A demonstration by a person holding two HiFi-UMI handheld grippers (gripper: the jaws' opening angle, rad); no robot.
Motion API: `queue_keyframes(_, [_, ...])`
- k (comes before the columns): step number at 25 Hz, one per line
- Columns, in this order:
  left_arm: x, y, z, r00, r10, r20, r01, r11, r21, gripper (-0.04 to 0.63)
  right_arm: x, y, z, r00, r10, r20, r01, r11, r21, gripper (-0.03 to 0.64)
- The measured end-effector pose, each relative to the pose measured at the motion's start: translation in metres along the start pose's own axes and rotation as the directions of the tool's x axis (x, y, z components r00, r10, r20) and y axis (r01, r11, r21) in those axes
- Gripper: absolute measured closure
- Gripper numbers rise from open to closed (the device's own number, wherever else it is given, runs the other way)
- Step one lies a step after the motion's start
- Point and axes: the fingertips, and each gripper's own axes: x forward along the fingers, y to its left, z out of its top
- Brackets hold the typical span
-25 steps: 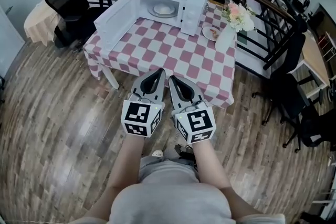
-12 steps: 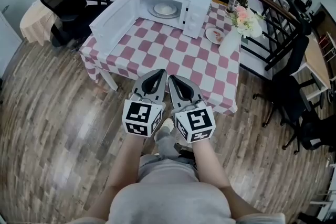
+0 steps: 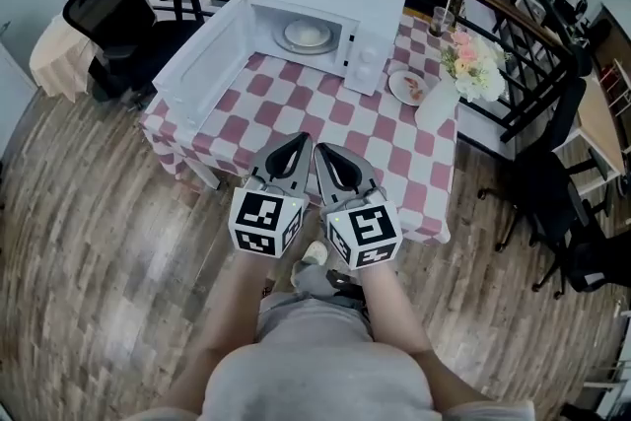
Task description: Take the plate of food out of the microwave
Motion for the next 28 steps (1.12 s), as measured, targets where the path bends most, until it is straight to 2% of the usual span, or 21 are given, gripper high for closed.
queue_keyframes(10, [0.080,0.045,0.006,1.000,0.005,-0.009,-0.005,1.000,0.001,0.592,0.066,-0.058,-0.002,1.000,-0.008,-0.013,0.008,1.000,0.004,0.594])
queue_keyframes(17, [0.133,0.065,0.004,1.000,-0.020,-0.014,0.019,0.999,-0.040,0.592,0.103,-0.101,-0.007,0.999,-0.016,-0.027,0.016,1.000,0.007,0.594])
queue_keyframes(28, [0.180,0.095,-0.011,0.999,0.021,-0.044,-0.024,0.997,-0.070,0.592,0.135,-0.132,-0.016,0.999,0.003,-0.034,-0.003,1.000,0.010,0.594])
